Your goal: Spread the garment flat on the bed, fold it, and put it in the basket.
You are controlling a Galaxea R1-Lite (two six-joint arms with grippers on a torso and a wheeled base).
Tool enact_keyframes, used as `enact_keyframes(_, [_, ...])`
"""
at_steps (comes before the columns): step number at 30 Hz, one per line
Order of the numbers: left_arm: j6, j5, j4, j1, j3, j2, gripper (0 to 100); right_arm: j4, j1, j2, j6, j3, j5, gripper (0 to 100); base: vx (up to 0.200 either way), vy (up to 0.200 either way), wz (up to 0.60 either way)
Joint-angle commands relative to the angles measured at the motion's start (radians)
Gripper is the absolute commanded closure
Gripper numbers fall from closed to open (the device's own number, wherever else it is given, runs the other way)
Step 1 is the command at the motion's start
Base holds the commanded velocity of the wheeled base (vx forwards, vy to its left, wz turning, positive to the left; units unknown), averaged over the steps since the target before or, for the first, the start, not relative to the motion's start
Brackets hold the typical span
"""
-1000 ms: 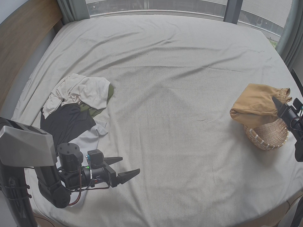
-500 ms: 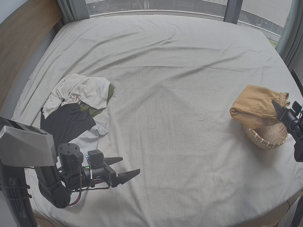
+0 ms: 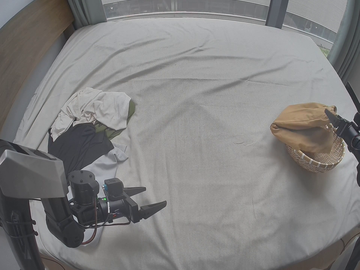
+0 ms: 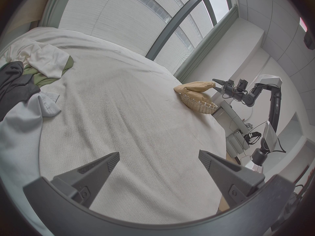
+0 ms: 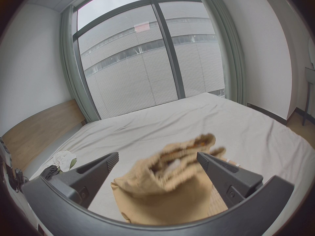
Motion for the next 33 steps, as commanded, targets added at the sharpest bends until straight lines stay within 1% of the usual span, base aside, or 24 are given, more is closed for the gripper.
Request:
enact_keyframes(1, [0.000,0.001,-0.002,0.001,-0.001,0.007,0,0.041,-0.031,-0.092,0.001,-0.031,0.013,0,0.000,0.000,0.00])
enact_keyframes(6, [0.000,0.001,-0.004,-0.001,-0.001,0.012,0,0.058,-0.043,-0.103,0.001,-0.038,0.019,0,0.000,0.000,0.00])
enact_keyframes(10, [0.000,0.001,-0.004,0.001,-0.001,0.007,0,0.055,-0.010,-0.102,0.004,-0.008,0.040,0,0.000,0.000,0.00])
enact_keyframes(13, [-0.002,-0.001,-0.004,-0.001,-0.001,-0.007,0,0.040,0.070,-0.100,0.005,0.037,0.048,0,0.000,0.000,0.00])
enact_keyframes(14, [-0.002,-0.001,-0.004,-0.001,-0.001,-0.007,0,0.040,0.070,-0.100,0.005,0.037,0.048,0,0.000,0.000,0.00])
enact_keyframes(15, [-0.010,-0.001,-0.004,-0.001,-0.002,-0.045,0,0.018,0.161,-0.103,0.005,0.086,0.047,0,0.000,0.000,0.00])
enact_keyframes(18, [-0.022,-0.002,-0.004,-0.001,-0.001,-0.111,0,-0.035,0.262,-0.112,0.002,0.138,0.036,0,0.000,0.000,0.00])
enact_keyframes(19, [-0.040,-0.001,-0.004,-0.003,-0.001,-0.148,0,-0.058,0.306,-0.126,0.002,0.159,0.030,0,0.000,0.000,0.00])
enact_keyframes(20, [-0.057,-0.002,-0.002,-0.004,-0.001,-0.174,0,-0.066,0.332,-0.134,0.002,0.172,0.028,0,0.000,0.000,0.00])
enact_keyframes(22, [-0.115,-0.002,-0.002,-0.006,0.008,-0.264,0,-0.069,0.401,-0.177,0.001,0.205,0.028,0,0.000,0.000,0.00])
enact_keyframes(25, [-0.163,0.001,-0.001,-0.003,0.021,-0.385,0,-0.052,0.467,-0.250,-0.003,0.239,0.030,0,0.000,0.000,0.00])
enact_keyframes(27, [-0.184,0.019,0.001,0.002,0.031,-0.473,0,-0.031,0.500,-0.309,-0.006,0.256,0.030,0,0.000,0.000,0.00])
enact_keyframes(29, [-0.207,0.047,0.002,0.002,0.045,-0.546,0,0.029,0.533,-0.389,-0.015,0.262,0.030,0,0.000,0.000,0.00])
enact_keyframes(30, [-0.207,0.047,0.002,0.002,0.045,-0.546,0,0.029,0.533,-0.389,-0.015,0.262,0.030,0,0.000,0.000,0.00])
enact_keyframes(31, [-0.226,0.067,0.002,-0.001,0.079,-0.611,0,0.123,0.558,-0.474,-0.027,0.265,0.030,0,0.000,0.000,0.00])
enact_keyframes(32, [-0.229,0.076,0.002,0.001,0.105,-0.646,0,0.123,0.558,-0.474,-0.027,0.265,0.030,0,0.000,0.000,0.00])
enact_keyframes(33, [-0.229,0.080,0.002,0.001,0.122,-0.666,0,0.230,0.570,-0.568,-0.032,0.273,0.028,0,0.000,0.000,0.00])
